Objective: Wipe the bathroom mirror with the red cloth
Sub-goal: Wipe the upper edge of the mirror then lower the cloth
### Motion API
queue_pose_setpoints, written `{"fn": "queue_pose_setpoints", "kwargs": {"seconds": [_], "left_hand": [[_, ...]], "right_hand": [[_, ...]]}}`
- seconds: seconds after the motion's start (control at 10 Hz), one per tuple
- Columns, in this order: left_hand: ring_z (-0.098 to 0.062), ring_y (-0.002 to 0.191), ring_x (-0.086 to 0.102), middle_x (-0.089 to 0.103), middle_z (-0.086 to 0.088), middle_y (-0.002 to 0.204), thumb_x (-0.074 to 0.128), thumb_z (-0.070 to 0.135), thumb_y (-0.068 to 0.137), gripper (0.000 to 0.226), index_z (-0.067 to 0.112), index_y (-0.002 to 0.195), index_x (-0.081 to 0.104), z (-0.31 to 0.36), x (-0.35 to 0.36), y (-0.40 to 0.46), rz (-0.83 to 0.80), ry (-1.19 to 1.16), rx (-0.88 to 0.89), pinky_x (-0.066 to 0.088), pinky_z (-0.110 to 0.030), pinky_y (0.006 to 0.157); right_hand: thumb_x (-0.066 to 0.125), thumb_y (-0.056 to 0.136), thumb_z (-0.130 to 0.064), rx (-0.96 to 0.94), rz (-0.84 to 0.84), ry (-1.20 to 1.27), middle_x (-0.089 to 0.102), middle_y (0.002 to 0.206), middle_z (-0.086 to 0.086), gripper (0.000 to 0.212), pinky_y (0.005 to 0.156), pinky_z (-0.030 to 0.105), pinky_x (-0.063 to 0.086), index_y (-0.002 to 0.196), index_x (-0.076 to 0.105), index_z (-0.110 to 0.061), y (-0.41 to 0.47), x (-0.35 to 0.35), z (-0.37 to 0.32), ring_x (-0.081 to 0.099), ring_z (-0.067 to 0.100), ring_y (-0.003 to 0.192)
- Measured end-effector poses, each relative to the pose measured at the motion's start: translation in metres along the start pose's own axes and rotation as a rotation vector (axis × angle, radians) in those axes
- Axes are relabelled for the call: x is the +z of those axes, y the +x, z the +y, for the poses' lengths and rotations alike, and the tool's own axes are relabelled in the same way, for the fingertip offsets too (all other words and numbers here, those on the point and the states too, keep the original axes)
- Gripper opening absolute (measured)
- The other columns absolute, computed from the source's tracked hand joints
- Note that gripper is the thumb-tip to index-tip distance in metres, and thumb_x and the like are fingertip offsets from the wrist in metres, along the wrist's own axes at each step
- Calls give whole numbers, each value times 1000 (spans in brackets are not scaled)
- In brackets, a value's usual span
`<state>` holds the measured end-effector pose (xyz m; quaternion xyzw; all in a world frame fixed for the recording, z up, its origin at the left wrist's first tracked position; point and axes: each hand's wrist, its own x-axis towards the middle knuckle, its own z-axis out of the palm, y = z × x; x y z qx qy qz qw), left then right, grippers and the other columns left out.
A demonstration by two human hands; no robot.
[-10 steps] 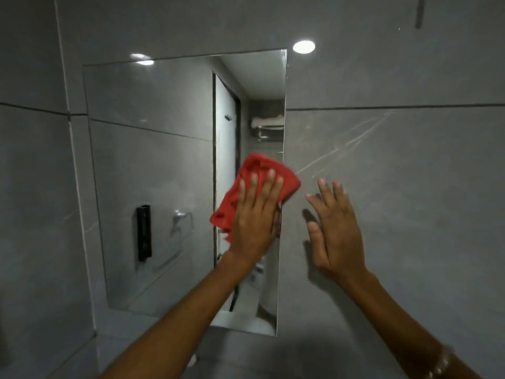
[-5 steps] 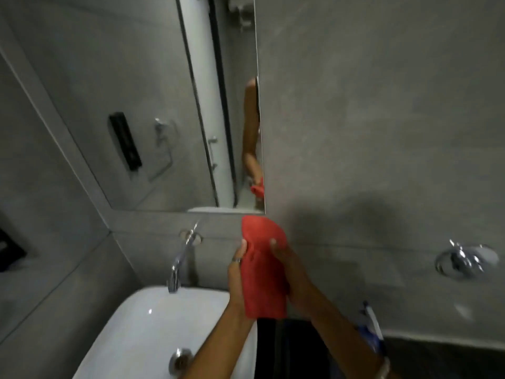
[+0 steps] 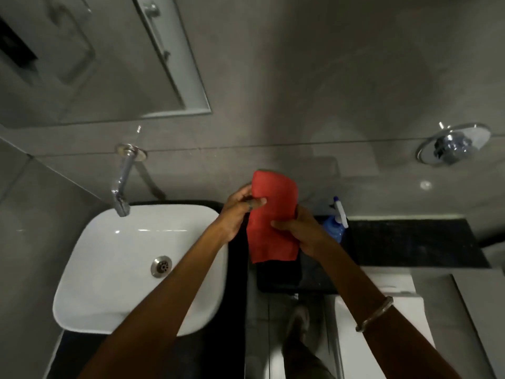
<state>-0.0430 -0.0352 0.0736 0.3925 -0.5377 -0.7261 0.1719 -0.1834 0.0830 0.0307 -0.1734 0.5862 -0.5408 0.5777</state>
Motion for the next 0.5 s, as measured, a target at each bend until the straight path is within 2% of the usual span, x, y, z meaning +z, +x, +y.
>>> {"fn": "queue_pose_setpoints", "kwargs": {"seconds": [0.1,0.2,0.3,0.4,0.5], "left_hand": [[-23,111,68,70,-13,129,66,0,97,41,6,137,62,-54,13,36,75,134,-106,56,-39,101],[-28,117,64,66,-18,135,61,-1,100,42,6,141,58,-106,24,68,110,216,-249,54,-41,99],[-33,129,60,60,-17,143,54,0,103,47,10,149,50,-150,33,88,119,301,-361,53,-35,95],[-35,137,54,50,-18,154,51,6,106,52,10,156,39,-177,32,93,133,427,-459,48,-38,108],[-33,148,42,43,-15,161,50,18,108,52,11,158,36,-170,34,68,117,632,-294,40,-34,115]], "right_hand": [[71,83,18,90,79,-98,83,91,-5,47,68,22,64,117,64,-13,16,-31,42,79,5,80],[73,85,13,184,149,-207,69,131,18,64,99,43,58,144,53,-3,32,-50,83,70,27,113],[76,89,1,315,194,-269,59,146,19,73,109,49,51,153,43,-6,49,-61,115,61,34,128],[65,100,-17,457,182,-538,55,150,21,62,114,51,48,156,39,-6,61,-70,136,57,39,135],[56,101,-28,399,293,-846,42,162,21,69,122,51,39,160,29,-5,55,-62,138,42,40,149]]}}
